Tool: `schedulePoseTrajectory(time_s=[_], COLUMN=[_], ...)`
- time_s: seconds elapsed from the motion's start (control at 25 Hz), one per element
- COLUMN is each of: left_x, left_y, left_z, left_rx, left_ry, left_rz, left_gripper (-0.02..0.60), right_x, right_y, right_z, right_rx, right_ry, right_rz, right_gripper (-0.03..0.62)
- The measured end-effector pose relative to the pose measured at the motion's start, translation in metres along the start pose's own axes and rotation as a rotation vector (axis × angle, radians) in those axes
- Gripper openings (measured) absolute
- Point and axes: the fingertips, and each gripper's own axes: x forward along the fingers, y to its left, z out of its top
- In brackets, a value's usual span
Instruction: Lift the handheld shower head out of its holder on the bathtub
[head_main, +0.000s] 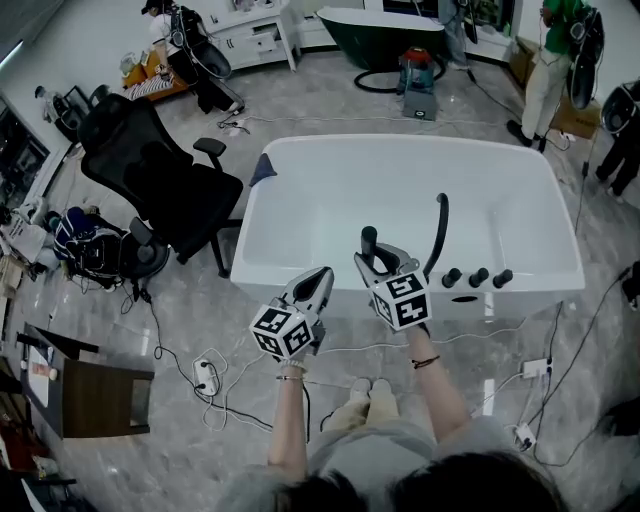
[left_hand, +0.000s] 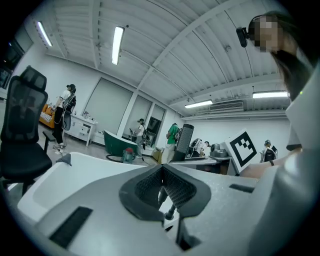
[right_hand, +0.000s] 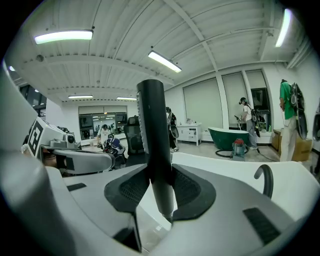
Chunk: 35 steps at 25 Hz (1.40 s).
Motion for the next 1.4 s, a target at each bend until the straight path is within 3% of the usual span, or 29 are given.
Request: schedulePoseTrajectory(time_s=[0.52, 1.4], left_x=[-0.034, -0.054], left_y=[0.005, -0.012], left_z=[0.038, 0.082], left_rx=[0.05, 0.128], left_ry=[-0.052, -0.137], left_rz=[0.042, 0.025], left_gripper=[0.005, 0.005], right_x=[-0.007, -0.032], right_y=[0.033, 0.063], right_z=[0.045, 0.099], right_rx=[-0.023, -0.026], right_ry=[-0.084, -0.21], right_rz=[0.047, 0.063], right_gripper=[0.134, 0.133])
